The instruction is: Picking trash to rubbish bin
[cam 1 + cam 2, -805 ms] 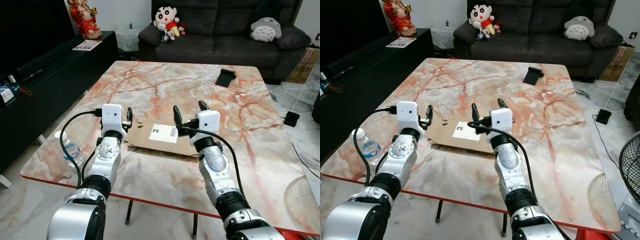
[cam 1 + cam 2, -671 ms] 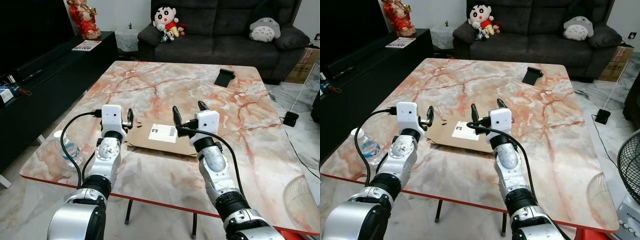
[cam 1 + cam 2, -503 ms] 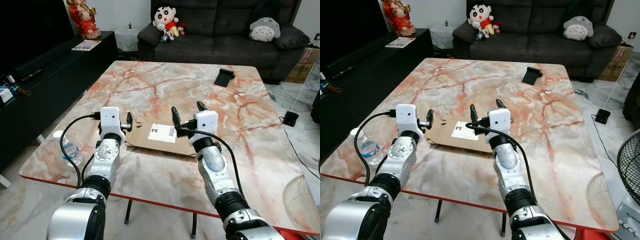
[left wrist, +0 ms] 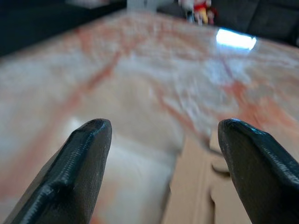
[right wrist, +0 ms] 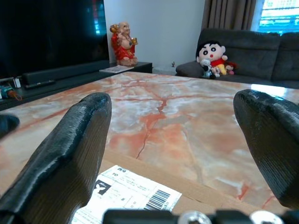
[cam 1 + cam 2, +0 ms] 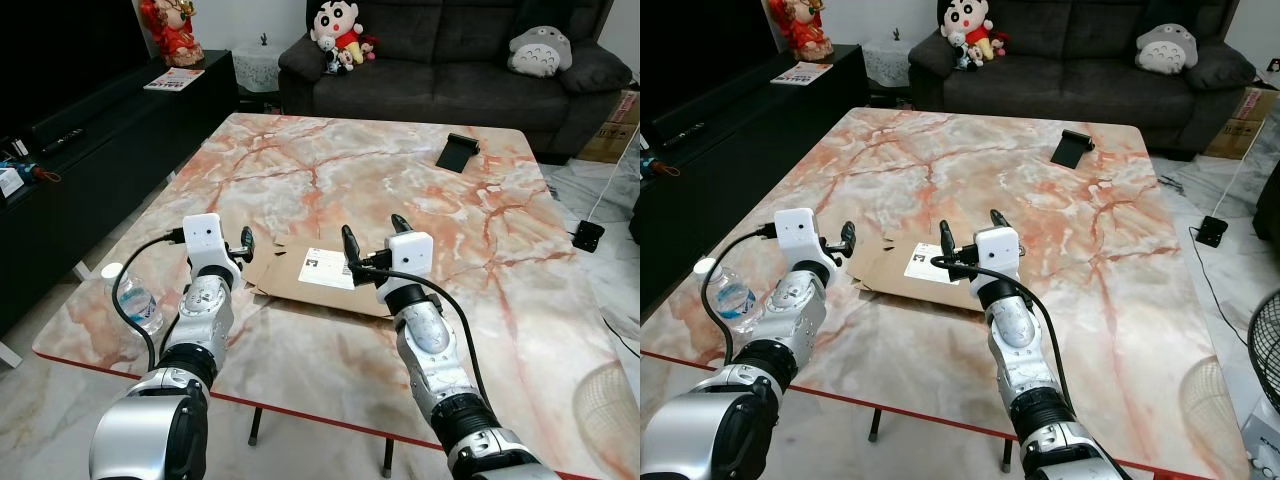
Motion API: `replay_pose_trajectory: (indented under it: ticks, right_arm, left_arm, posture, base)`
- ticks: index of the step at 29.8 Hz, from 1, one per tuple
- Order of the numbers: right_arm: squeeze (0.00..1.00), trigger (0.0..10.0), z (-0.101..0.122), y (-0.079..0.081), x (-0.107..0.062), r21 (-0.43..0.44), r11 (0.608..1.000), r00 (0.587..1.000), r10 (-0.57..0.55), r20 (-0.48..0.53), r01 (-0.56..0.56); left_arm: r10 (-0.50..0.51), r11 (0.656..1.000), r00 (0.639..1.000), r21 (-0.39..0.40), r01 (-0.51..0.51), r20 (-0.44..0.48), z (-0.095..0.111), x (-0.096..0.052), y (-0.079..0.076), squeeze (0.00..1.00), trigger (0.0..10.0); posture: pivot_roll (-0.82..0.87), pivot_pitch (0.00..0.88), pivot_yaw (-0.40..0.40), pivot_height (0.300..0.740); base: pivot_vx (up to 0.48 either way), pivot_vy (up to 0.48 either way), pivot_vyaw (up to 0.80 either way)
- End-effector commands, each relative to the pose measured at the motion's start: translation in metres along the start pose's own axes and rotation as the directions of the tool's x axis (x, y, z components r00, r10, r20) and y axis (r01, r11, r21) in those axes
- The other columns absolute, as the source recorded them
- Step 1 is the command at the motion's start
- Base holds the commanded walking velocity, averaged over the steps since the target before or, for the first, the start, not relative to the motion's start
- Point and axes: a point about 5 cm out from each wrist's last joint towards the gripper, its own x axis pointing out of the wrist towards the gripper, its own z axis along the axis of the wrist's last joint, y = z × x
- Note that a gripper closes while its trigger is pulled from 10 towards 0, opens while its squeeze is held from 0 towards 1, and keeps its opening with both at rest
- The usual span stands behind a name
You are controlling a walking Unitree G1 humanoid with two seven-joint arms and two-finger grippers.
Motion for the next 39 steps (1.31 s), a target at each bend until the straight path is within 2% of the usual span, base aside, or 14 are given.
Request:
replay_pose_trajectory:
  ticks: [1,3,5,9,15,18,23,31,36,38,39]
  right_arm:
    - [0.00,10.0,0.003,0.003,0.001,-0.006,1.000,1.000,0.017,0.010,-0.017]
    - [0.00,10.0,0.003,0.003,0.001,-0.006,1.000,1.000,0.017,0.010,-0.017]
    - [0.00,10.0,0.005,0.005,0.003,-0.004,1.000,1.000,0.022,0.011,-0.022]
    - [0.00,10.0,0.005,0.006,0.004,-0.004,1.000,1.000,0.026,0.010,-0.026]
    - [0.00,10.0,0.004,0.006,0.003,0.001,1.000,1.000,0.025,0.004,-0.025]
    - [0.00,10.0,0.004,0.006,0.003,0.002,1.000,1.000,0.024,0.003,-0.024]
    - [0.00,10.0,0.004,0.006,0.002,0.003,1.000,1.000,0.020,0.001,-0.020]
    - [0.00,10.0,0.003,0.005,0.001,0.002,1.000,1.000,0.018,-0.003,-0.018]
    - [0.00,10.0,0.000,0.006,0.000,-0.001,1.000,1.000,0.026,-0.016,-0.026]
    - [0.00,10.0,-0.001,0.007,-0.001,0.000,1.000,0.999,0.028,-0.018,-0.028]
    - [0.00,10.0,-0.001,0.008,-0.001,0.003,1.000,0.999,0.029,-0.018,-0.029]
  left_arm:
    - [-0.025,0.999,0.999,-0.027,0.025,-0.019,0.002,0.002,-0.004,0.00,10.0]
    - [-0.026,0.999,0.999,-0.027,0.026,-0.020,0.002,0.003,-0.004,0.00,10.0]
    - [-0.069,0.997,0.997,-0.029,0.068,-0.040,-0.001,0.003,-0.014,0.00,10.0]
    - [-0.072,0.997,0.997,-0.033,0.070,-0.043,-0.001,0.003,-0.016,0.00,10.0]
    - [-0.020,0.996,0.998,-0.088,0.015,-0.064,0.001,0.005,-0.010,0.00,10.0]
    - [-0.015,0.996,0.997,-0.094,0.008,-0.069,0.001,0.005,-0.009,0.00,10.0]
    - [-0.031,0.987,0.994,-0.158,0.015,-0.102,-0.003,0.005,-0.010,0.00,10.0]
    - [-0.010,0.986,0.992,-0.165,-0.011,-0.127,-0.007,0.004,-0.007,0.00,10.0]
    - [0.010,0.989,0.987,-0.142,-0.033,-0.159,-0.010,0.003,-0.004,0.00,10.0]
    - [0.021,0.988,0.985,-0.149,-0.047,-0.172,-0.012,0.002,-0.003,0.00,10.0]
    - [0.022,0.982,0.983,-0.180,-0.055,-0.182,-0.014,0.002,-0.002,0.00,10.0]
  posture:
    - [-0.08,0.000,0.009,0.740]
    - [-0.08,0.000,0.009,0.740]
    - [-0.09,0.000,0.008,0.740]
    - [-0.09,0.000,0.008,0.740]
    - [-0.08,0.010,0.011,0.740]
    - [-0.08,0.011,0.012,0.740]
    - [-0.08,0.012,0.014,0.740]
    - [-0.09,0.011,0.017,0.740]
    - [-0.08,0.004,0.020,0.740]
    - [-0.08,0.000,0.022,0.740]
    - [-0.09,0.000,0.024,0.740]
  base:
    - [0.000,0.000,0.00]
    - [0.000,0.000,0.00]
    - [0.000,0.000,0.00]
    - [0.000,0.000,0.00]
    - [0.000,0.000,0.00]
    - [0.000,0.000,0.00]
    - [0.000,0.000,0.00]
    - [0.000,0.000,0.00]
    - [0.000,0.000,0.00]
    - [0.000,0.000,0.00]
    - [0.000,0.000,0.00]
